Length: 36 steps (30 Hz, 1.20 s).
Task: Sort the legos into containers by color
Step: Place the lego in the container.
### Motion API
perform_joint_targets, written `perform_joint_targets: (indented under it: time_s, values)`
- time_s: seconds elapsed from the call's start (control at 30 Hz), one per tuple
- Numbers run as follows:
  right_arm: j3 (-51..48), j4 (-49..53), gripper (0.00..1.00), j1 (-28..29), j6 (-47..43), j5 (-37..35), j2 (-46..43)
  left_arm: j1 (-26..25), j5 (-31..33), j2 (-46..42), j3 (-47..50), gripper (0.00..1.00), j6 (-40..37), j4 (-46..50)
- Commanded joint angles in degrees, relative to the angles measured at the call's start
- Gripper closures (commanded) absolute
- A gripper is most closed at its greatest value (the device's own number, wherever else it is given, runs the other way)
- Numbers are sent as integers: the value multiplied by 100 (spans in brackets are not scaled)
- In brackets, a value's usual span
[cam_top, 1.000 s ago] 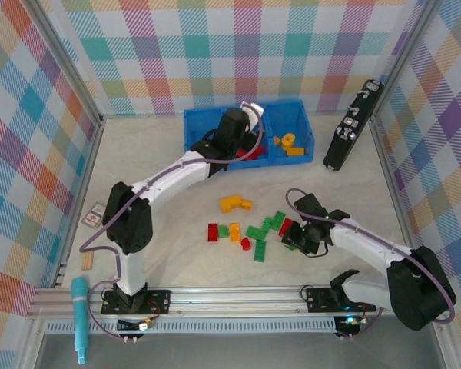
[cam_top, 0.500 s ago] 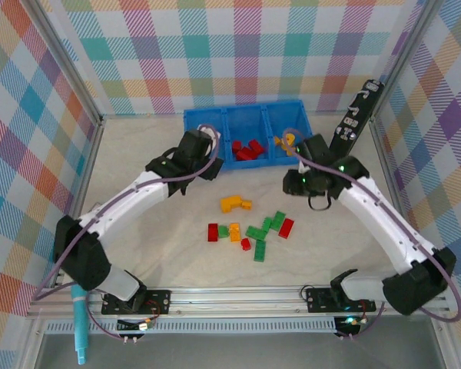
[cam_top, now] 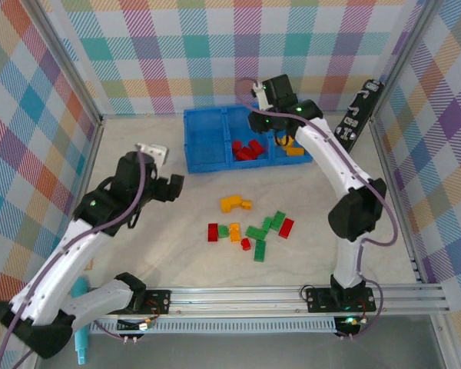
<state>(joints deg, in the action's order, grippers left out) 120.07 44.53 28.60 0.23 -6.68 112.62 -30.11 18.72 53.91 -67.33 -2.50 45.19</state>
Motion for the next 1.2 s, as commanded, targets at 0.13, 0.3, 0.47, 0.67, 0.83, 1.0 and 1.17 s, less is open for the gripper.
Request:
perform_joint_targets:
  time_s: [0.13, 0.3, 0.47, 0.67, 0.83, 1.0, 1.17]
  values:
    - [1078, -547, 73, 240, -849, 645, 783, 102, 318, -513, 339, 5, 154, 583]
    - [785, -1091, 72, 395, -1602, 960, 1118, 102, 158, -465, 415, 5, 361, 845]
    - [935, -1140, 72, 689, -2163, 991, 1679, 102, -161, -549, 526, 5, 977, 1096]
    - [1453, -1053, 70, 963, -2570, 781, 2466, 93, -1127, -313, 668, 9, 1516, 1256]
    - [1586, -1020, 69, 972, -2587, 601, 2856, 76, -1512, 15, 796, 8, 1834, 1212]
    - [1408, -1117, 64, 983, -2590, 488, 3033, -13, -1699, 256, 1172, 8, 2384, 831]
    - [1342, -1173, 49, 990, -2549, 575, 2954, -387, -1626, 701, 1475, 9, 3028, 405]
